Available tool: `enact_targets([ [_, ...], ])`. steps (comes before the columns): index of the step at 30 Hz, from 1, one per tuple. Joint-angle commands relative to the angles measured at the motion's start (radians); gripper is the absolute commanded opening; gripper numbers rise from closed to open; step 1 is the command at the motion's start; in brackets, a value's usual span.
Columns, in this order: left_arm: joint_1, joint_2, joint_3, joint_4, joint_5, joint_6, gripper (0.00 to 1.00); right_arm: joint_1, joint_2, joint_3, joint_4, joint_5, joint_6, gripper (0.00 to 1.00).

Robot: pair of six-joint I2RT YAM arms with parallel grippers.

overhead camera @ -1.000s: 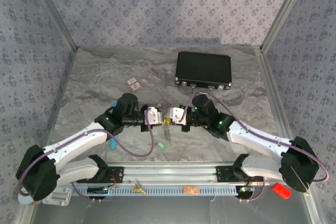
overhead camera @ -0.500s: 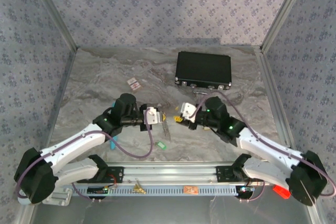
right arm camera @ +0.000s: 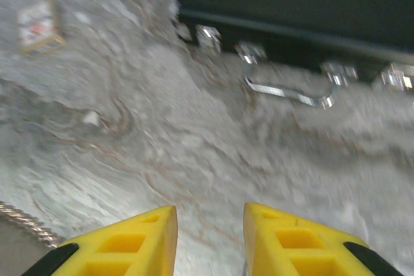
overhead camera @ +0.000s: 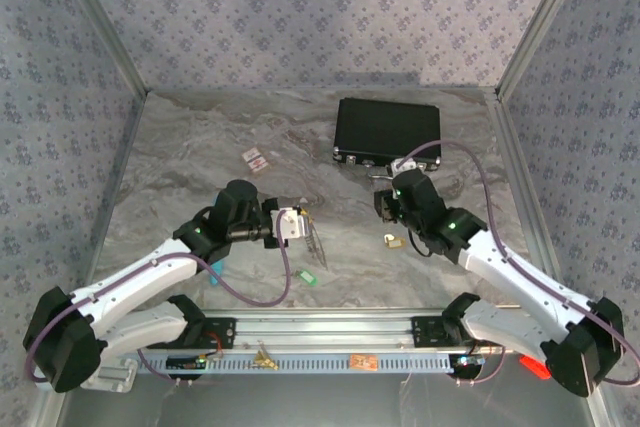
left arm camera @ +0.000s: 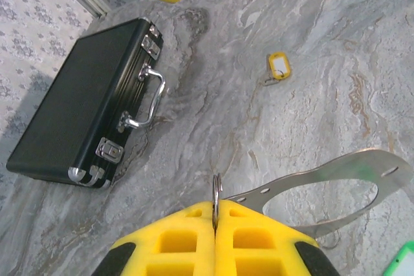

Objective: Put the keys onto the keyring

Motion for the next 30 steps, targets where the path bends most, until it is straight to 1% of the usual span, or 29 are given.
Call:
enact_targets([
  [1, -0.006, -0.006, 0.045, -0.005, -0.034, -0.018, 0.0, -0.017, 0.048, 0.023, -0.257, -0.005, 0.191, 0.33],
  [4, -0.006, 0.003, 0.056, -0.022, -0.058, -0.038, 0.0, -0.049, 0.109, 0.024, -0.272, -0.099, 0.224, 0.32],
  [6, -0.006, 0.01, 0.061, -0.027, -0.064, -0.05, 0.0, -0.061, 0.156, 0.025, -0.261, -0.148, 0.224, 0.34],
  [9, -0.003, 0.02, 0.061, -0.026, -0.07, -0.055, 0.0, -0.064, 0.234, 0.03, -0.252, -0.182, 0.224, 0.37],
  [12, -0.001, 0.026, 0.059, -0.021, -0.067, -0.054, 0.0, -0.069, 0.318, 0.048, -0.267, -0.17, 0.22, 0.36],
  [17, 0.002, 0.02, 0.055, -0.014, -0.051, -0.054, 0.0, -0.073, 0.412, 0.057, -0.259, -0.152, 0.217, 0.33],
  [18, 0.002, 0.02, 0.055, -0.014, -0.05, -0.054, 0.0, -0.074, 0.424, 0.057, -0.251, -0.156, 0.18, 0.32],
  [22, 0.004, 0.021, 0.054, -0.014, -0.047, -0.054, 0.0, -0.072, 0.454, 0.057, -0.236, -0.181, 0.174, 0.29],
  [30, 0.01, 0.026, 0.048, -0.015, -0.038, -0.05, 0.0, -0.07, 0.469, 0.038, -0.234, -0.177, 0.175, 0.24],
])
